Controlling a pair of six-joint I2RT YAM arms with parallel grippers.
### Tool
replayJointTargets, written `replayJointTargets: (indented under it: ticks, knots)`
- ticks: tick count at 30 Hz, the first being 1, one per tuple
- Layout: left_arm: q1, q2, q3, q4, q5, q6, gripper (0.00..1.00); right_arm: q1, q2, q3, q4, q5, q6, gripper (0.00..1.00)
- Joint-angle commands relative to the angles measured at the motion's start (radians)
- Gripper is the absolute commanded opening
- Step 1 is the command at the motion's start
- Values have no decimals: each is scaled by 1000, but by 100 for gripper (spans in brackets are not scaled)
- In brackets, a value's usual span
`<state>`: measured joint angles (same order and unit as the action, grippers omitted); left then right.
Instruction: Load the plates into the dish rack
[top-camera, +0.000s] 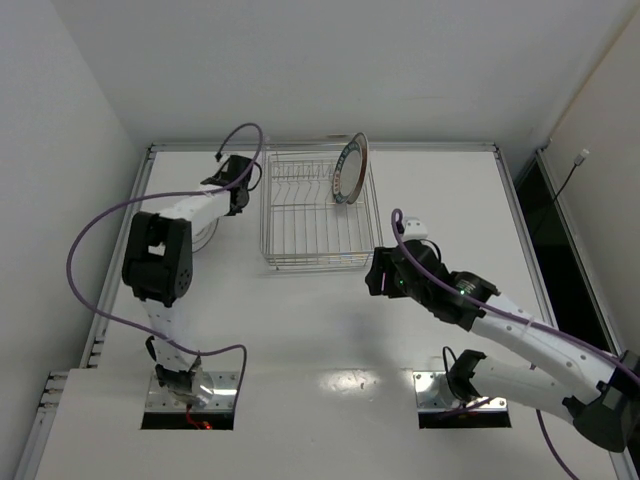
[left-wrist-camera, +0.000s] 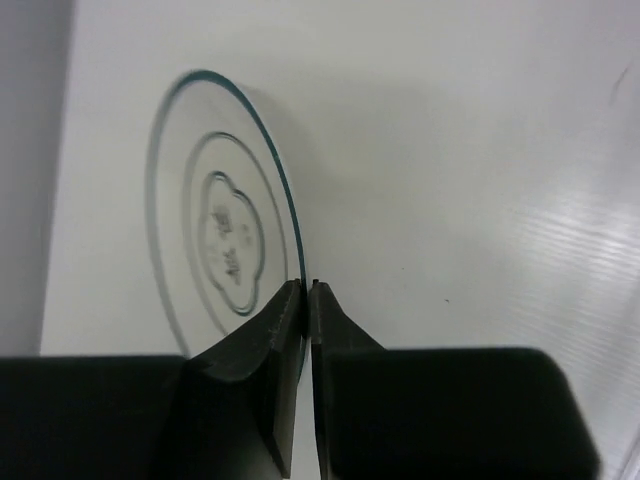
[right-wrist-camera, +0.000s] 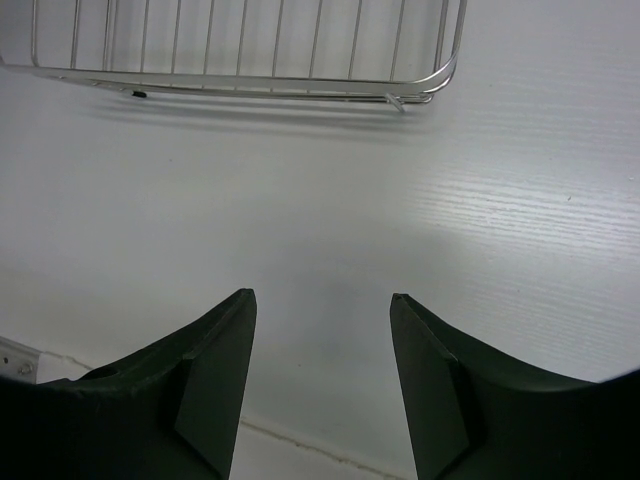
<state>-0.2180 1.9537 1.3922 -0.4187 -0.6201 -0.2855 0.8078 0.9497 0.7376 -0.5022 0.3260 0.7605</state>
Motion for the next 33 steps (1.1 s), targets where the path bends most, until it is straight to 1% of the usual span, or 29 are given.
replayJointTargets:
  ticks: [1, 6, 8, 9, 10, 11, 12, 13, 14, 16, 17, 18, 19, 20, 22, 23, 26, 27, 28, 30, 33]
  knots:
    - [-20, -199, 5, 38, -47, -43, 0, -5, -11, -20, 37, -19, 20, 53]
    - [-40, -347, 68, 28, -56, -43, 0, -6, 9, -20, 47, -37, 20, 53]
    - [-50, -409, 135, 28, -9, -43, 0, -6, 21, -20, 56, -47, 20, 53]
    - [-50, -430, 157, 52, 37, -43, 0, -6, 37, -20, 56, -47, 20, 53]
    - [-50, -458, 169, 90, 175, -28, 0, -6, 37, -20, 65, -47, 20, 53]
    - [-60, -487, 169, 194, 241, -27, 0, -6, 50, -20, 65, -56, 20, 53]
    - [-60, -530, 160, 236, 305, -53, 0, -6, 61, -20, 65, -56, 20, 53]
    - [-60, -539, 174, 273, 441, -76, 0, -6, 61, -20, 65, -56, 20, 53]
    - [-72, -539, 183, 341, 497, -99, 0, -6, 61, -20, 65, -56, 20, 53]
    - [-99, -527, 192, 420, 596, -173, 0, -15, 45, -32, 65, -45, 33, 53]
    - [-100, -518, 192, 505, 624, -205, 0, -15, 28, -43, 76, -45, 33, 53]
    - [-100, -489, 182, 550, 655, -269, 0, -15, -9, -64, 76, -45, 42, 53]
    - [-100, -472, 182, 595, 713, -303, 0, -15, -29, -76, 86, -36, 42, 53]
    - [-100, -454, 171, 679, 738, -334, 0, -15, -48, -86, 87, -36, 42, 53]
    - [-100, -400, 125, 788, 805, -421, 0, -15, -92, -109, 96, -27, 51, 55]
    - [-100, -379, 113, 879, 822, -454, 0, -24, -101, -109, 96, -27, 51, 56]
    - [-109, -288, 103, 971, 873, -564, 0, -35, -124, -130, 96, -27, 51, 56]
    - [-109, -273, 88, 1042, 882, -613, 0, -35, -124, -130, 96, -27, 51, 56]
    - [-118, -257, 67, 1073, 882, -630, 0, -45, -124, -139, 96, -27, 51, 56]
    - [-118, -219, 54, 1115, 892, -653, 0, -56, -135, -139, 96, -36, 51, 56]
    - [-142, -200, 44, 1124, 882, -653, 0, -74, -135, -149, 96, -54, 51, 56]
